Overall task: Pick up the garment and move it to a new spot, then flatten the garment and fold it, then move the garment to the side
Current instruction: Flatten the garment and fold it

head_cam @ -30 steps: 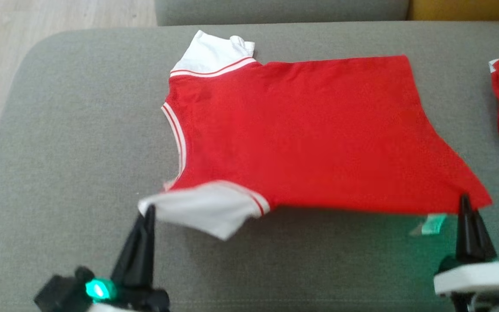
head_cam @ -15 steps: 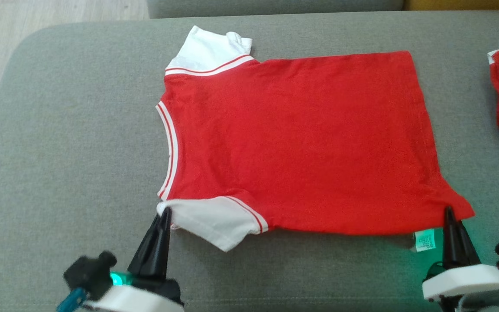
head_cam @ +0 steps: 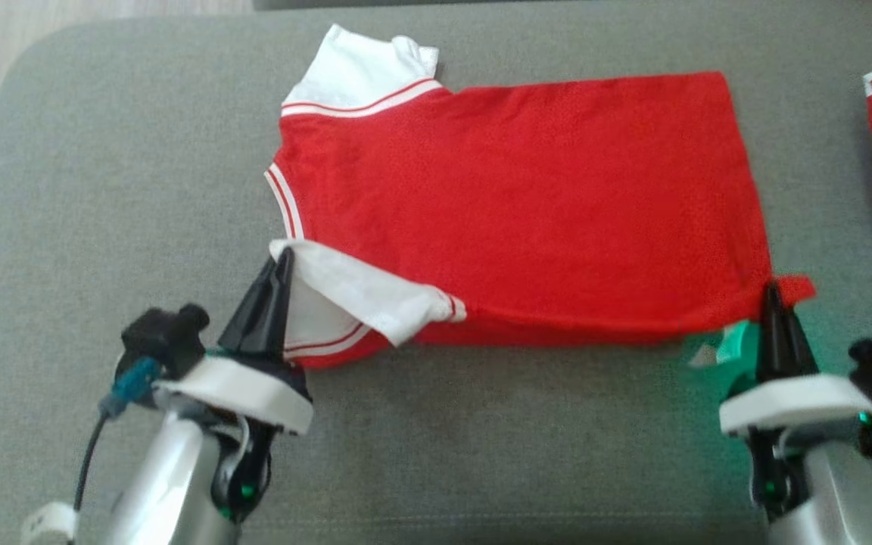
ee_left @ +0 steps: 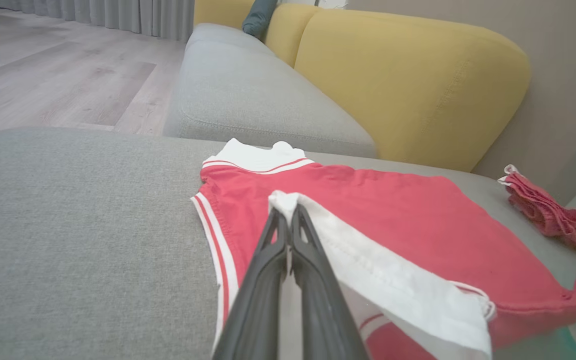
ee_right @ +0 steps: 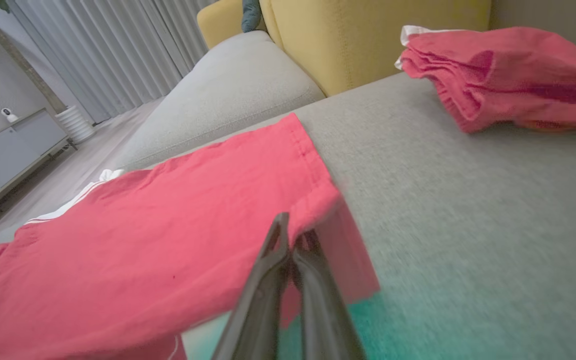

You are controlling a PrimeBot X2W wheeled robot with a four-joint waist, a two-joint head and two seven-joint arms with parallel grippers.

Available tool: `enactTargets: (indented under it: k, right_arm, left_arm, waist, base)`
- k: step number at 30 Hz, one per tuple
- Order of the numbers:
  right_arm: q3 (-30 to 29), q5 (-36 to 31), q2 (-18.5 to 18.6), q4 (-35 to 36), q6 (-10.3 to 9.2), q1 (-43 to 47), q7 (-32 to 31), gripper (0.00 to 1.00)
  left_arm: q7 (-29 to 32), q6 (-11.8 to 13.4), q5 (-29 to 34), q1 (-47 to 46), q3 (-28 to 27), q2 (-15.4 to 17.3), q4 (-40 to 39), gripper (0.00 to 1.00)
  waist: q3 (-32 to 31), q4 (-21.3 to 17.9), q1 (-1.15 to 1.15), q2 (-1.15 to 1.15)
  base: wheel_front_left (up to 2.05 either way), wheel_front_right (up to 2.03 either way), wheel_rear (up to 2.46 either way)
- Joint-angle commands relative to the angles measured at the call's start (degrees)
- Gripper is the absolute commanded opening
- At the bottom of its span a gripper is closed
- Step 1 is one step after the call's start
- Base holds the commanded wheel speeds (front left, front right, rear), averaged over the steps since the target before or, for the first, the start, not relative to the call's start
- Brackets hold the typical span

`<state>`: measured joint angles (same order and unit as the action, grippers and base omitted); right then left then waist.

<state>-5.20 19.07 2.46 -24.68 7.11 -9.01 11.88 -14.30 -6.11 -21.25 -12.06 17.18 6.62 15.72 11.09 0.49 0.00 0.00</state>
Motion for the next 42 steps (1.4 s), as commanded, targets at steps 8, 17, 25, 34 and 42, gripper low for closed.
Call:
enactTargets:
  k: [8,17,25,34,42]
  right_arm:
    - [-0.59,-2.65,0.42,-8.89,0.37,-12.63,2.38,0.00]
    - [0.20,-4.05,0.42,-16.69,0.37,-18.90,3.03,0.17]
    - [0.01,-3.51,0.42,-15.32,0.37,-21.86,3.10,1.00]
    - [-1.52,-3.83,0.42,-10.28,0.37,-20.39,3.11,1.00]
    - [-4.10,-6.83,0.42,-2.28,0.37,-12.89,3.11,1.00]
  left_arm:
    - [-0.69,-0.67,1.96,-11.22,-3.52,-0.29,6.74,0.00]
    - [-0.69,-1.05,3.91,-16.24,-4.55,-1.34,11.77,0.00]
    - [-0.70,-1.18,5.45,-17.48,-6.95,-2.57,11.23,1.00]
    - [-0.70,-1.34,4.12,-11.64,-6.96,-3.14,6.74,1.00]
    - [1.19,-1.36,-0.73,-2.90,-4.81,-1.23,7.28,1.00]
  waist:
    - [4.23,-0.18,0.00,0.00]
    - [5.85,-0.71,0.00,0.00]
    - [5.89,-1.00,0.00,0.00]
    - [3.23,-0.02,0.00,0.00]
    - [-0.61,0.59,0.00,0.00]
  base:
    - [0.00,0.00,0.00]
    - [0.00,0.00,0.00]
    - [0.00,0.00,0.00]
    - [0.00,0.00,0.00]
    - [0.00,0.00,0.00]
